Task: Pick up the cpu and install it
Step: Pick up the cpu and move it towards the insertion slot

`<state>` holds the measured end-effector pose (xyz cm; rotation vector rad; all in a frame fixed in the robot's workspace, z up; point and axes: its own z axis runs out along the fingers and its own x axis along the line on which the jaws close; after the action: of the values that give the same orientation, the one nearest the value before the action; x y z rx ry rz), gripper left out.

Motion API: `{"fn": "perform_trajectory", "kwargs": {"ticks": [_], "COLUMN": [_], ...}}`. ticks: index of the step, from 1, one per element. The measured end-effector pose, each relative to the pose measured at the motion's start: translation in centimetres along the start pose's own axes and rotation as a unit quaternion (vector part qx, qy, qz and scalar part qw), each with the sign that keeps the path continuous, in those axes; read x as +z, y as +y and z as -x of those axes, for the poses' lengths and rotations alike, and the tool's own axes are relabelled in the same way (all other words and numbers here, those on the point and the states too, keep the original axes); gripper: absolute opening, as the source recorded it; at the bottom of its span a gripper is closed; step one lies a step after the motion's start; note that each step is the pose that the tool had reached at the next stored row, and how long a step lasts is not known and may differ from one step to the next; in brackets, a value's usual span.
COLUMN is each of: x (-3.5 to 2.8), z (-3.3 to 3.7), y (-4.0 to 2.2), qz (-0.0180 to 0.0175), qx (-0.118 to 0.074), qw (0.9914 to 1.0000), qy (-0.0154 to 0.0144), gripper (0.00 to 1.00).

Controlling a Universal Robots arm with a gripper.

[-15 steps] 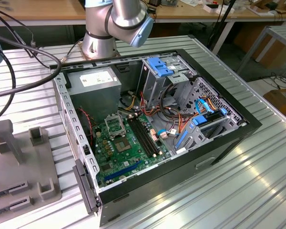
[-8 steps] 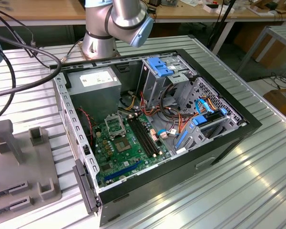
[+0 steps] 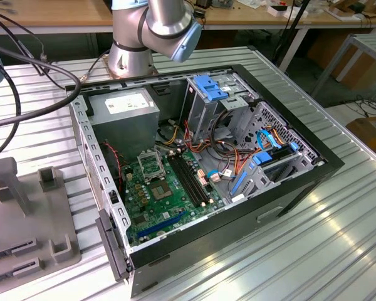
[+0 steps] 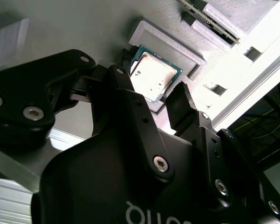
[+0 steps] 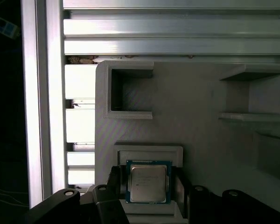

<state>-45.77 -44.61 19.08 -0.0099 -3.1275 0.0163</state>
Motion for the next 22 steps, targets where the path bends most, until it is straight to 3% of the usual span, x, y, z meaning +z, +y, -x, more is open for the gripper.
{"fn": "perform_trajectory", "kwargs": {"ticks": [3, 11, 22], "x": [-0.01, -0.65, -0.33], "z": [0.0, 0.01, 0.02], "y": [0.0, -0.01, -0.01], "qz": [0.0, 0.0, -0.0003], "qx": [0.0, 0.0, 0.0], "qw": [1.0, 1.0, 1.0], "qy": [0.0001, 0.001, 0.0011], "gripper": [0.47, 0.47, 0.47]}}
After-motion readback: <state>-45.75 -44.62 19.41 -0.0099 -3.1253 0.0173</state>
